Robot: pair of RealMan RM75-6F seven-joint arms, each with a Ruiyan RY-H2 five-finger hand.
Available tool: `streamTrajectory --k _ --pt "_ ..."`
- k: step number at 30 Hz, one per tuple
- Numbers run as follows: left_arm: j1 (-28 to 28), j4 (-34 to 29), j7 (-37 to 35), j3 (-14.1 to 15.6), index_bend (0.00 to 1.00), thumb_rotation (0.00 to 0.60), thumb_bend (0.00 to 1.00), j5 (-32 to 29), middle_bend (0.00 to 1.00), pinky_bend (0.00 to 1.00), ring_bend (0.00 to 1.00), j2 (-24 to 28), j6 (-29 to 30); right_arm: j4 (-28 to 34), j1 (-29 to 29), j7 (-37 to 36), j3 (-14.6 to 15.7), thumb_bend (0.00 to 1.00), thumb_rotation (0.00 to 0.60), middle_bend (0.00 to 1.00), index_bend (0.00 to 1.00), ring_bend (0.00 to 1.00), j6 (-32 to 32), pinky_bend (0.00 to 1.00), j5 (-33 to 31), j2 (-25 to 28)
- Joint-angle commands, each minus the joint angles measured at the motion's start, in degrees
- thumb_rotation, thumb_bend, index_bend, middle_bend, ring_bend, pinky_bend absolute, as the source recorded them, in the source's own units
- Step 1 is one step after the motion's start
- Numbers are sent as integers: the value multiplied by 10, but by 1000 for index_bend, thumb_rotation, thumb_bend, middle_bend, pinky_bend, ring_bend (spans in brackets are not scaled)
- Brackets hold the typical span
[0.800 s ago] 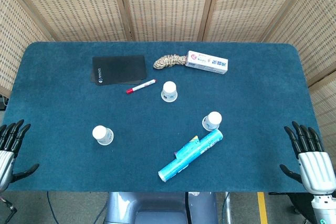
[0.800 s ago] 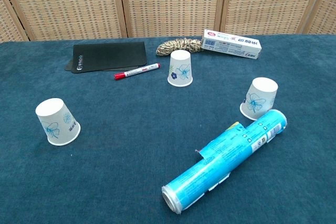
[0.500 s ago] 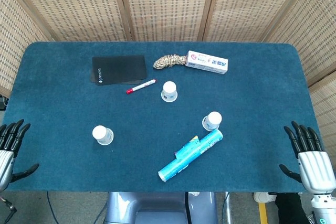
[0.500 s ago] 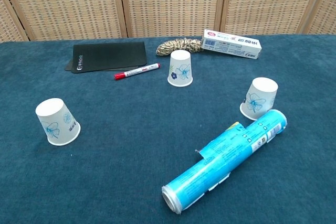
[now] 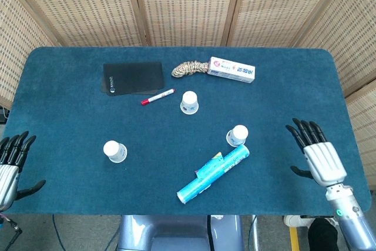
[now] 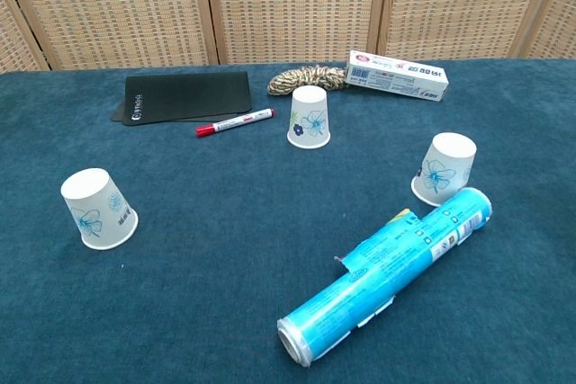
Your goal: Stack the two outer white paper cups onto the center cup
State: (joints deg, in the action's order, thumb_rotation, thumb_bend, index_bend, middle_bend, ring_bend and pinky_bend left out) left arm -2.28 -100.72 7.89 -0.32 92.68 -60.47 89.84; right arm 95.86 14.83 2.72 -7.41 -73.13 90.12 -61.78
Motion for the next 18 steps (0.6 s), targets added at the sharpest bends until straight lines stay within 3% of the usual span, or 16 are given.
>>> streamTrajectory --k 1,8,18 --pt "-4 -1 13 -4 0 600 8 -8 0 0 0 -6 -7 -16 87 -4 -42 67 600 98 145 2 117 34 -61 -10" --pt "-16 -3 38 -18 0 600 8 -42 0 0 0 -18 -30 -47 177 21 -68 171 600 197 196 99 246 129 -156 -58" --pt "-26 -3 53 -27 0 600 8 -71 0 0 0 -23 -49 -103 233 76 -63 246 600 265 257 183 290 224 -229 -133"
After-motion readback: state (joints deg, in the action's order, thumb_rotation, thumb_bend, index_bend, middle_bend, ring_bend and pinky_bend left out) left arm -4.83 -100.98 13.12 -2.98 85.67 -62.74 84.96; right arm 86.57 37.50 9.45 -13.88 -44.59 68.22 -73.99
